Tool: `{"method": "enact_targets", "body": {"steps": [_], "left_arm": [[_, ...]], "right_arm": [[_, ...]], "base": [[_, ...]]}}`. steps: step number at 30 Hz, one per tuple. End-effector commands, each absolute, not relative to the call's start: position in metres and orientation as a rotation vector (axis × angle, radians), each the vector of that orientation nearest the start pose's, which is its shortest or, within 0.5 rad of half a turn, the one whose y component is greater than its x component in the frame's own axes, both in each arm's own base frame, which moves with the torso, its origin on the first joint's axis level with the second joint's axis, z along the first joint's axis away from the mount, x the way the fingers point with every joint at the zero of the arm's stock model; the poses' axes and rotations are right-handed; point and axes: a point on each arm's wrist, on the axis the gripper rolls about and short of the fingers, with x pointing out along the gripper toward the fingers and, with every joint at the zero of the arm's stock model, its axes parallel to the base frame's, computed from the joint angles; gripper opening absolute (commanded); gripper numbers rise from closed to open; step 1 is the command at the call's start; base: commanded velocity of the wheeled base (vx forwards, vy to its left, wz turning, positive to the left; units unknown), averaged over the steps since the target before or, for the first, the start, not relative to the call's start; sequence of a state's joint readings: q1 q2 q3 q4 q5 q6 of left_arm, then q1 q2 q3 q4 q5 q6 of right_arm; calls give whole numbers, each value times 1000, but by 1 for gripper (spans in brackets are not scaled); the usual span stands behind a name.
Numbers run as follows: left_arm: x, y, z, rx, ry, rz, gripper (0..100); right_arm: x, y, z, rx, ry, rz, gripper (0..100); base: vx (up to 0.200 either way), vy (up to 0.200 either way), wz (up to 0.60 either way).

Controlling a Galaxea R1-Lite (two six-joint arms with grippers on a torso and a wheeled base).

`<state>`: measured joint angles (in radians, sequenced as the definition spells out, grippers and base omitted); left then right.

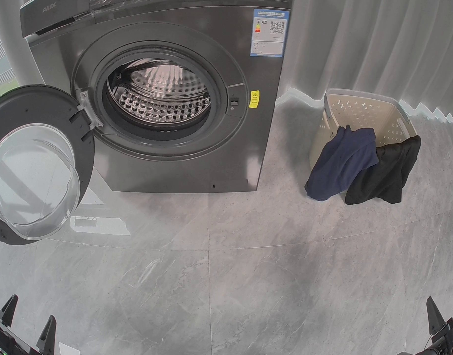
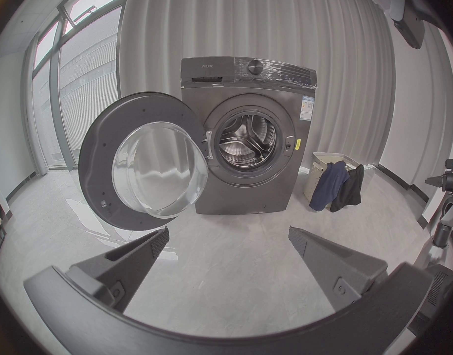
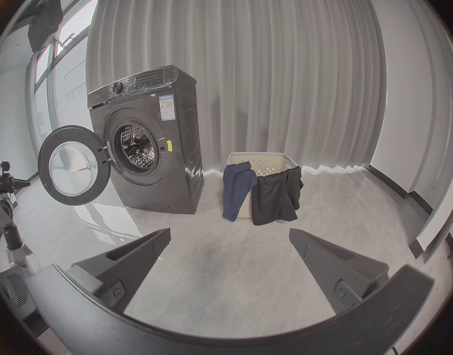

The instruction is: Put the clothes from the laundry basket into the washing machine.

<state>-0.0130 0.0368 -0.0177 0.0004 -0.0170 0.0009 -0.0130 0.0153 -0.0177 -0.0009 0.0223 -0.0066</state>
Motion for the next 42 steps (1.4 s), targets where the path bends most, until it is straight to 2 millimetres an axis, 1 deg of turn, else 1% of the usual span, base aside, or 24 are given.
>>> {"method": "enact_targets", "body": {"steps": [1, 7, 13, 22, 42], "left_arm": [[-20, 0, 77, 1, 32, -26, 100], [-22, 0, 76, 6, 5, -18, 100], [-22, 0, 76, 0, 5, -18, 100], [-22, 0, 76, -6, 5, -21, 100], [-22, 0, 76, -11, 6, -18, 100]], "right_arm": [[-23, 1, 76, -5, -2, 9, 100], [-23, 1, 75, -5, 0, 8, 100], [-23, 1, 75, -5, 0, 11, 100], [-23, 1, 75, -6, 0, 11, 100], [-23, 1, 75, -6, 2, 11, 100]], "base": [[0, -200, 0], [0, -200, 0], [0, 0, 0], [200, 0, 0], [0, 0, 0]]}}
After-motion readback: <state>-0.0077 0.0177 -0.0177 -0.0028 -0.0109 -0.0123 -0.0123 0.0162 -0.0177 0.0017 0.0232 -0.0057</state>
